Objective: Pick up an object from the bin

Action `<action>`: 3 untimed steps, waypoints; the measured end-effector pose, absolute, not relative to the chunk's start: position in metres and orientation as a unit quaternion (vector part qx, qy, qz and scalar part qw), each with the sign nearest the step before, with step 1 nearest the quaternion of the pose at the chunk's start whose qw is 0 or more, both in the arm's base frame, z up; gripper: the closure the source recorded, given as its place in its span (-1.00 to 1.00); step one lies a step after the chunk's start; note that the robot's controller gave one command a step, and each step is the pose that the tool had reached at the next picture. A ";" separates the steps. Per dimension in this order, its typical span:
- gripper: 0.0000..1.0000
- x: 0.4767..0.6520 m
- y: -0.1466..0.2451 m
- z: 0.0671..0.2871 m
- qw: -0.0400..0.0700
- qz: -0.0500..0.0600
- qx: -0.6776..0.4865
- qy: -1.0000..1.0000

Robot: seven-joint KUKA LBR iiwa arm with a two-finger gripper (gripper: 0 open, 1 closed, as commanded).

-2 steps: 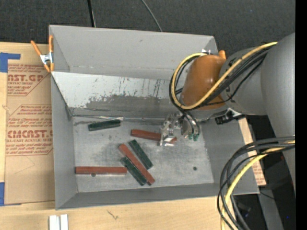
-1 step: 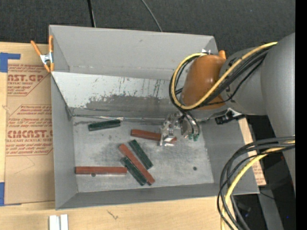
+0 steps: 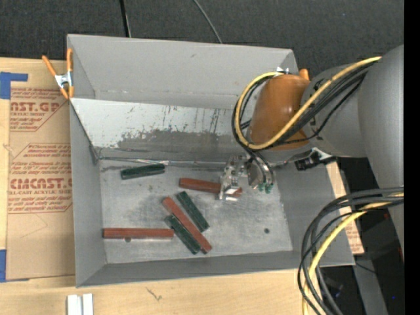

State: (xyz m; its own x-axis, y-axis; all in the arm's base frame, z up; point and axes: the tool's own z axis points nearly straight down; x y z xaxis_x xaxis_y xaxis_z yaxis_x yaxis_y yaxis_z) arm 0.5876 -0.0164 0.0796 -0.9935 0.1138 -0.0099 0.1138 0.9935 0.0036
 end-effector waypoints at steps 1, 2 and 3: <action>1.00 0.584 -0.016 0.096 -0.002 0.001 0.057 0.998; 1.00 0.584 -0.016 0.119 -0.003 0.001 0.057 0.998; 1.00 0.585 -0.016 0.141 0.000 0.001 0.057 0.998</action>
Offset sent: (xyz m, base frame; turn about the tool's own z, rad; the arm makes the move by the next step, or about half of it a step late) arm -0.0002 0.0000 0.1067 0.0000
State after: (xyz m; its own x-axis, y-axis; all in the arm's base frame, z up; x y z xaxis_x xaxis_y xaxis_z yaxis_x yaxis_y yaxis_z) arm 0.5852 -0.0162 0.1408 -0.9936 0.1129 0.0008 0.1129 0.9936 0.0014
